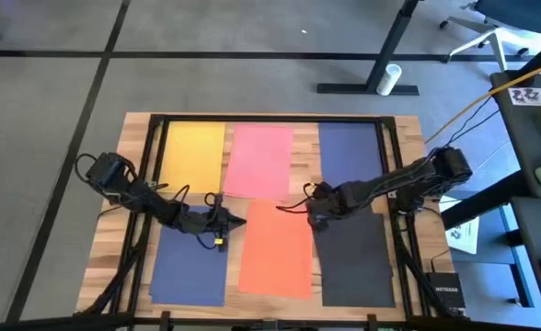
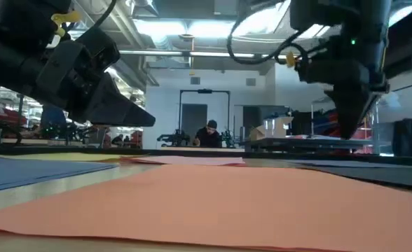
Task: Organize paper
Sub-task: Stack the black paper on top of the black paper
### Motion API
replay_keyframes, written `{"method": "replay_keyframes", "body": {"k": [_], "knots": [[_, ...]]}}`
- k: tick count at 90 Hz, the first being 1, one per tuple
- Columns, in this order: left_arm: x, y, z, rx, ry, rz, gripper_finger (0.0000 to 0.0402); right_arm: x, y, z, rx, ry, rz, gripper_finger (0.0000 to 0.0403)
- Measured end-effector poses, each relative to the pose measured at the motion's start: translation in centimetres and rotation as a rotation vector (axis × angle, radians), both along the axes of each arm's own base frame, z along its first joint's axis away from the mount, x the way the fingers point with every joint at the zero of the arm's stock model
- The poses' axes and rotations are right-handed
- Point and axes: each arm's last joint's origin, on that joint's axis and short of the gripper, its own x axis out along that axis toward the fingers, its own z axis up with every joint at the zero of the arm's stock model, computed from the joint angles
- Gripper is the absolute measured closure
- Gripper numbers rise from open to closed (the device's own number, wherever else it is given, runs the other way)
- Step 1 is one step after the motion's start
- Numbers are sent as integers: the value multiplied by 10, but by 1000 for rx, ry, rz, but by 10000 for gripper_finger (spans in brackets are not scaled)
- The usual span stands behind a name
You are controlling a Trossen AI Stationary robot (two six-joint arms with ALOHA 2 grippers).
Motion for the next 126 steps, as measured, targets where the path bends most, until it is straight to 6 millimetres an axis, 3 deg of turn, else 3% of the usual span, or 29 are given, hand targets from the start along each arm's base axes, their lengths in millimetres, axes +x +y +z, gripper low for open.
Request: {"method": "replay_keyframes", "body": {"k": [18, 49, 80, 100, 112, 126], "knots": [[0, 0, 0, 0, 0, 0, 402, -15, -8, -28, -14, 11, -88, 403], [0, 0, 0, 0, 0, 0, 402, -28, -7, -38, 83, 77, -132, 403], [0, 0, -1, 2, 6, 0, 402, -44, 14, -22, 179, 87, -143, 403], [0, 0, -1, 2, 6, 0, 402, -52, 27, -7, 118, -32, -180, 403], [0, 0, 0, 1, 4, 0, 402, -48, 27, -6, 55, -120, -174, 403], [0, 0, 0, 1, 3, 0, 402, -25, 15, -9, 18, -249, -118, 403]]}}
